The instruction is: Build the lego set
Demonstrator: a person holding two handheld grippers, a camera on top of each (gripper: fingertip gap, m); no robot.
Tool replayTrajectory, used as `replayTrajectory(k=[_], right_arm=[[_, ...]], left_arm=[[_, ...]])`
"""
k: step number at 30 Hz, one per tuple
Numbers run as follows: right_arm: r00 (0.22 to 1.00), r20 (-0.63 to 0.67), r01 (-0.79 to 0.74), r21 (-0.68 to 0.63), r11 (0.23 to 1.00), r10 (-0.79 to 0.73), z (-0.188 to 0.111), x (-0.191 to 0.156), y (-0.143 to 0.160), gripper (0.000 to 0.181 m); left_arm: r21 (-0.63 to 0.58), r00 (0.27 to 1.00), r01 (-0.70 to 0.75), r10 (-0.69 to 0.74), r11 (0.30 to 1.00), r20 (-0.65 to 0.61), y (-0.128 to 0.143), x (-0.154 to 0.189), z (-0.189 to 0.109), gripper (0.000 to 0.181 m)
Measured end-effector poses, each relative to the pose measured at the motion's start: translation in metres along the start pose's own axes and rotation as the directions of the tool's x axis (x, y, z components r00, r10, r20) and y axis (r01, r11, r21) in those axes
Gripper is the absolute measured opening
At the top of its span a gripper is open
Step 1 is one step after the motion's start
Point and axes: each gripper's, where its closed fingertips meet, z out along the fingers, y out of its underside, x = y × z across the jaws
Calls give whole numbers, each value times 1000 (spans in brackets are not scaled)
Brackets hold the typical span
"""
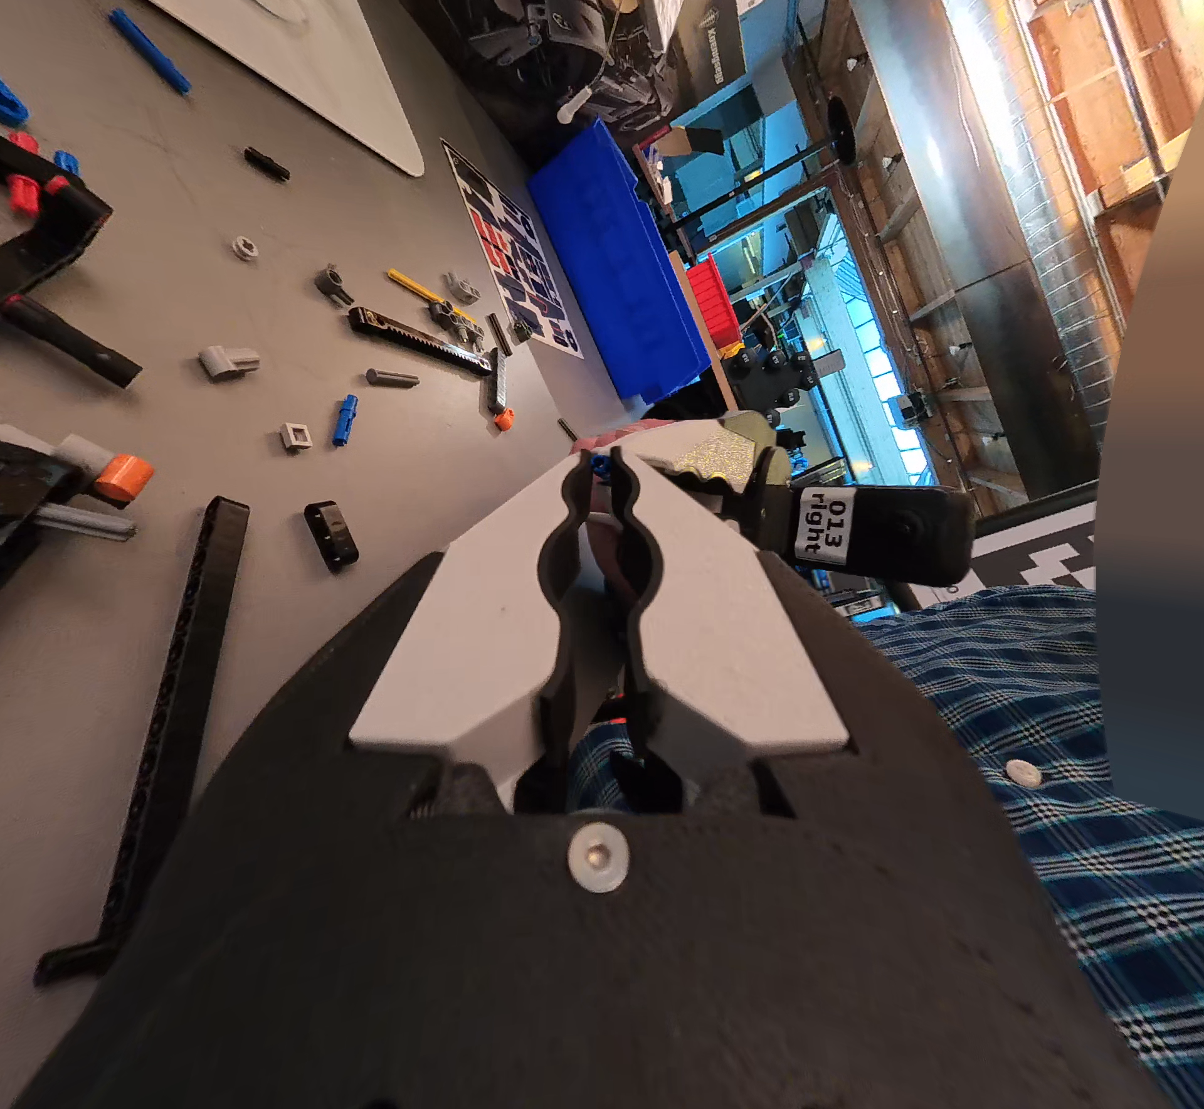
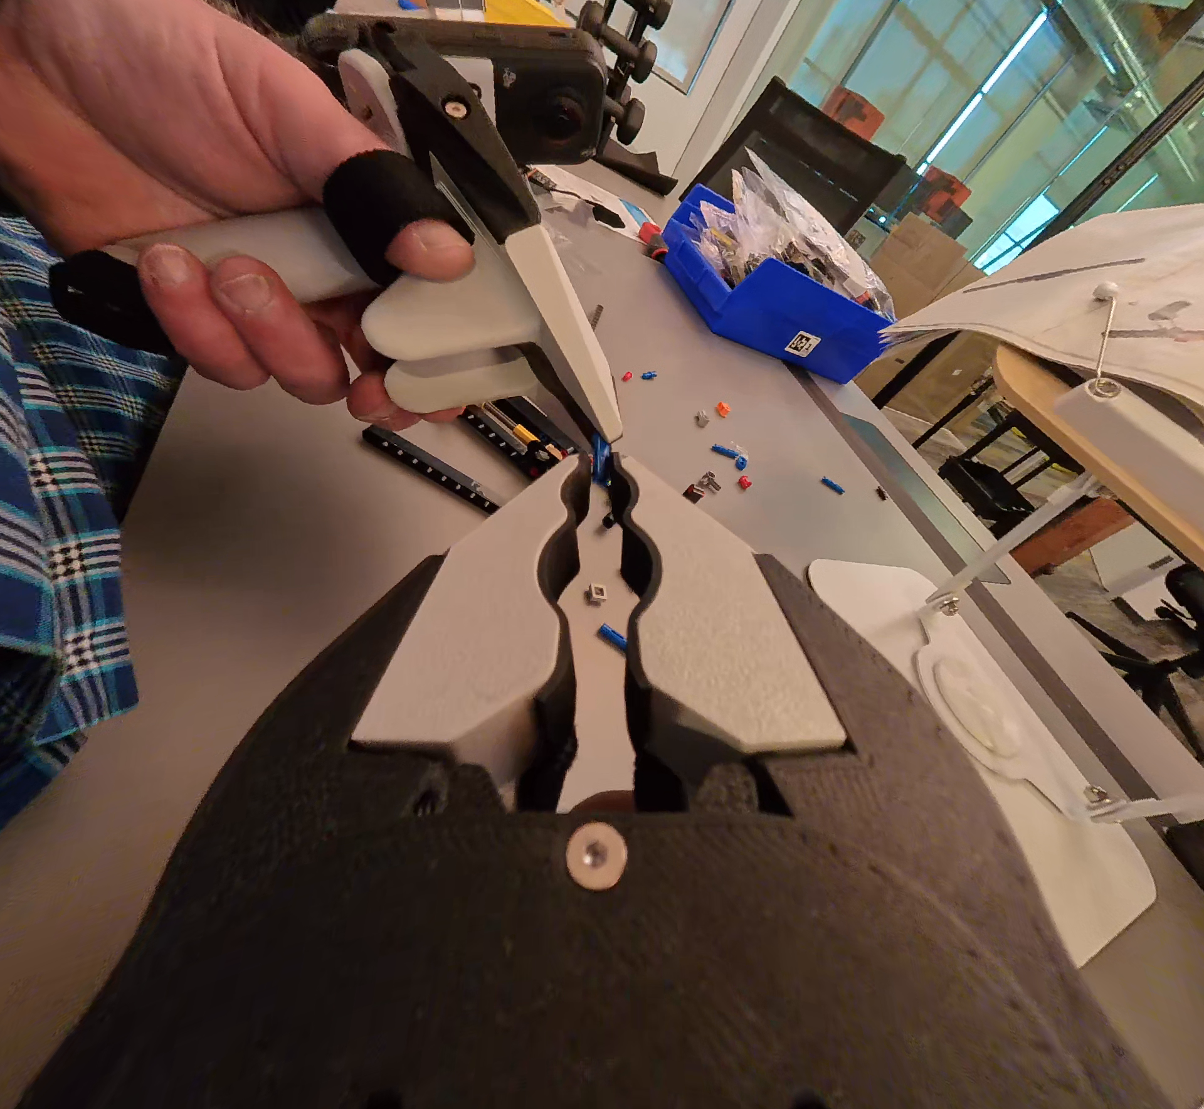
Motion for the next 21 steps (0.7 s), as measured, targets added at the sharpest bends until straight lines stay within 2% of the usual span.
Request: replayTrajectory(k=[8,10,12,14,15,17,18,19,20,21], right_arm=[[1000,23,-8,-16,1000,9,0,-3,1,1],[999,37,-29,-25,999,30,1,-3,2,1],[996,62,-56,-38,998,58,2,-6,4,2],[992,90,-77,-58,995,83,6,-11,7,1],[990,103,-91,-71,993,98,8,-13,8,1],[981,127,-134,-118,984,149,15,-16,14,1],[977,133,-147,-138,980,165,19,-18,17,1],[972,144,-161,-162,974,184,22,-21,19,1],[966,161,-169,-199,965,203,26,-25,24,2],[965,166,-164,-219,962,203,30,-27,25,1]], left_arm=[[-12,1000,-10,10,1000,2,3,1,-2,6],[-16,998,-65,65,998,25,4,6,-8,28],[-41,971,-208,211,977,109,1,7,-23,37],[-123,876,-402,420,907,237,-9,0,-45,43],[-195,781,-504,540,841,312,-18,-9,-59,46],[-420,532,-618,747,665,400,-31,-36,-89,55],[-546,426,-606,815,579,393,-32,-52,-104,63],[-641,353,-573,859,511,369,-33,-66,-116,72],[-701,318,-542,885,465,340,-31,-78,-126,76],[-725,323,-523,891,449,319,-27,-88,-131,78]])
